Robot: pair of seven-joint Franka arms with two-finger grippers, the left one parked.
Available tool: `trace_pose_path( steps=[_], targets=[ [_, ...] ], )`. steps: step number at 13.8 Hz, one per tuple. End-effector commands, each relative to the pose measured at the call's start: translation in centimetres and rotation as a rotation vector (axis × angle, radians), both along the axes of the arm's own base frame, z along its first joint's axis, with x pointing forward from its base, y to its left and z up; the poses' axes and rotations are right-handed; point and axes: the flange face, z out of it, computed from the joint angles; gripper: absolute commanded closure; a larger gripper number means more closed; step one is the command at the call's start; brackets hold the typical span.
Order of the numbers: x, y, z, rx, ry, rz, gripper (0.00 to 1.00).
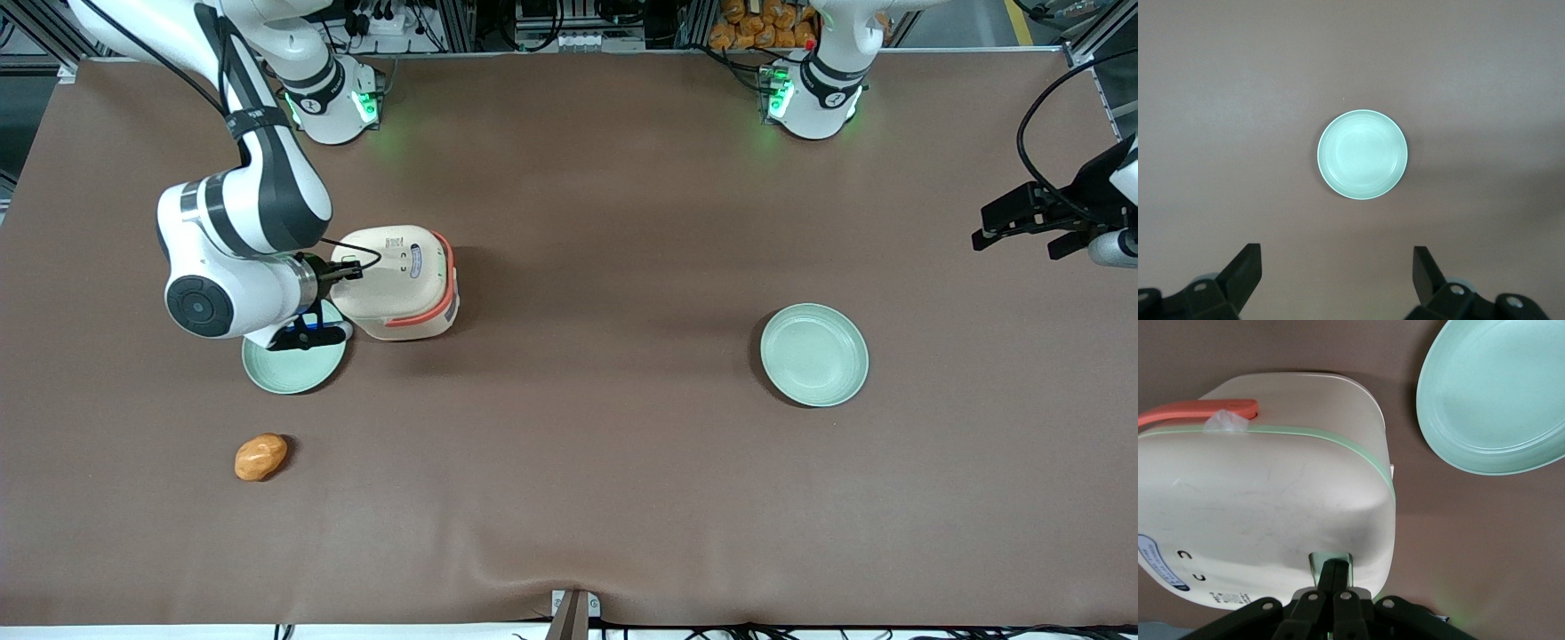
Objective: Press rice cooker button with right arm
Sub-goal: 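Press down on the green button with the right gripper fingertips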
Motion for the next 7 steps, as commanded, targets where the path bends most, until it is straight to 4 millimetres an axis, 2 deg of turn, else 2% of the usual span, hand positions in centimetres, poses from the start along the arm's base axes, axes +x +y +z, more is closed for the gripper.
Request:
trace_pose_path(
  steps=[1, 7],
  targets=[
    [1.2, 0.3, 3.8, -0.003, -0.042, 0.016, 1.00],
    [1.9, 0.6, 11.3, 0.013, -0.048, 0.031, 1.00]
  ],
)
